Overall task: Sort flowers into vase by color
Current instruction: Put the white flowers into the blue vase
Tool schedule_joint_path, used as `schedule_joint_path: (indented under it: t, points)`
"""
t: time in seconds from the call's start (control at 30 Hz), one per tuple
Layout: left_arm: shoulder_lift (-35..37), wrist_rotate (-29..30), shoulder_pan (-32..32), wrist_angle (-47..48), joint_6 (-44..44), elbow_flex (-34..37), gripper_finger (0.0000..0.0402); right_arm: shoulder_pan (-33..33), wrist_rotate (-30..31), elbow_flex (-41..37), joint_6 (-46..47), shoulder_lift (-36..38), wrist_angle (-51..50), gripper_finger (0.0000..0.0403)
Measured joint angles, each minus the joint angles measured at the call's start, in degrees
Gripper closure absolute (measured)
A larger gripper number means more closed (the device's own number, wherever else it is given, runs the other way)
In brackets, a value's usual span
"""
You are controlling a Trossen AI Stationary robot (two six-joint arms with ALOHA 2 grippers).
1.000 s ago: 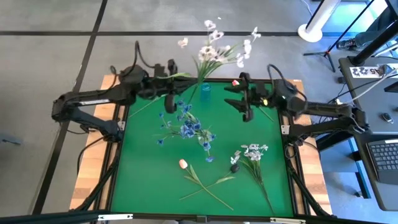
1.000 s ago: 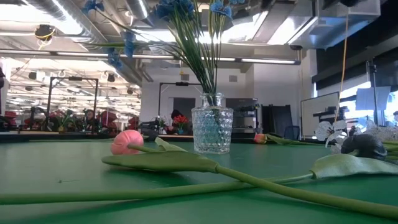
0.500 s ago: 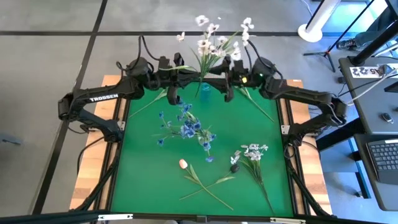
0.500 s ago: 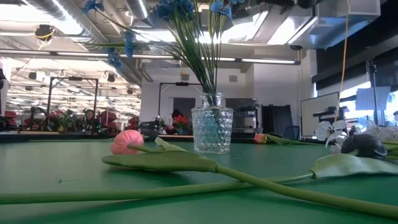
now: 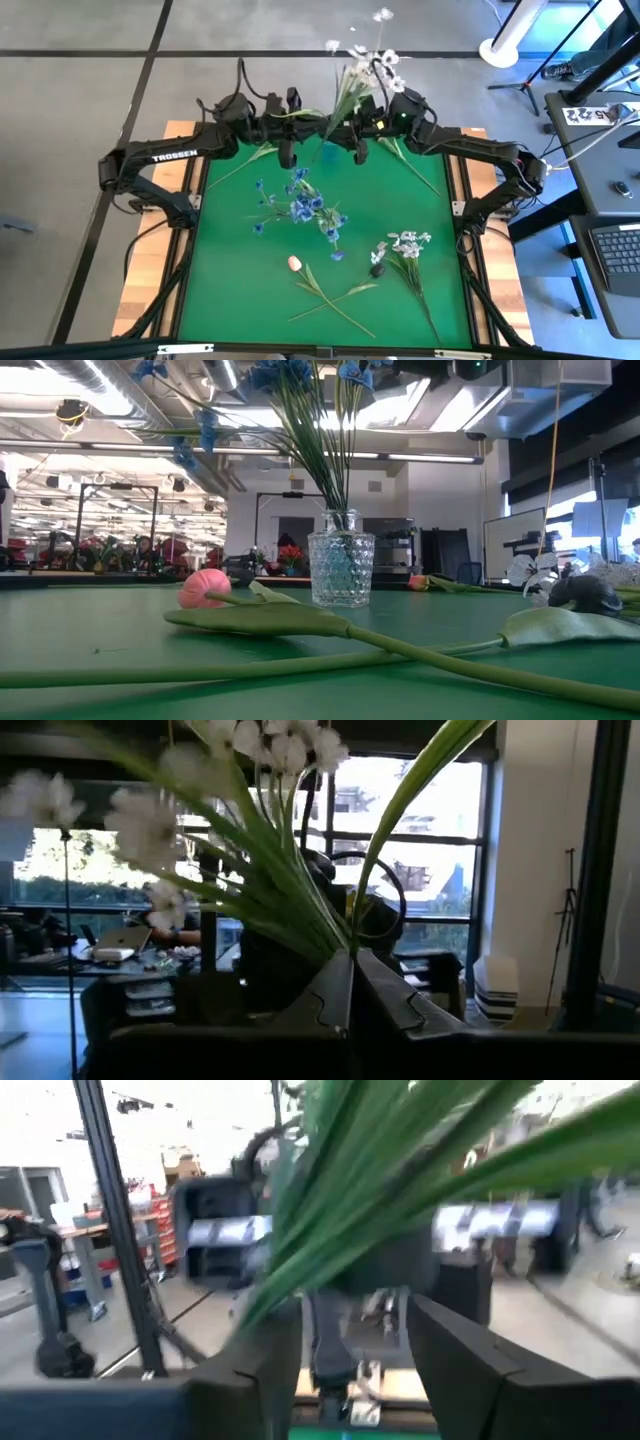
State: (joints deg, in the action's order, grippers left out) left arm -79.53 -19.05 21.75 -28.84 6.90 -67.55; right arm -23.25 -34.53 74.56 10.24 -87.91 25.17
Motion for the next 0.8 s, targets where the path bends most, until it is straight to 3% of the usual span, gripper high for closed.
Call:
schedule_joint_path:
  t: [0.23, 0.47, 0.8]
  points:
    - [2.92, 0.00, 1.65, -0.19, 0.02, 0.00, 0.0401, -4.03, -4.10, -0.04, 0.47, 0.27, -4.55, 0.0247]
    - [4.29, -0.05, 2.91, 0.25, -2.43, 0.00, 0.0401, -5.96, -11.69, -0.06, 5.63, 0.27, -0.78, 0.0219]
    - [1.17, 0.50, 3.10, -0.11, -3.02, 0.00, 0.0401, -2.75, -6.46, -0.06, 8.82, 0.30, 4.76, 0.0174]
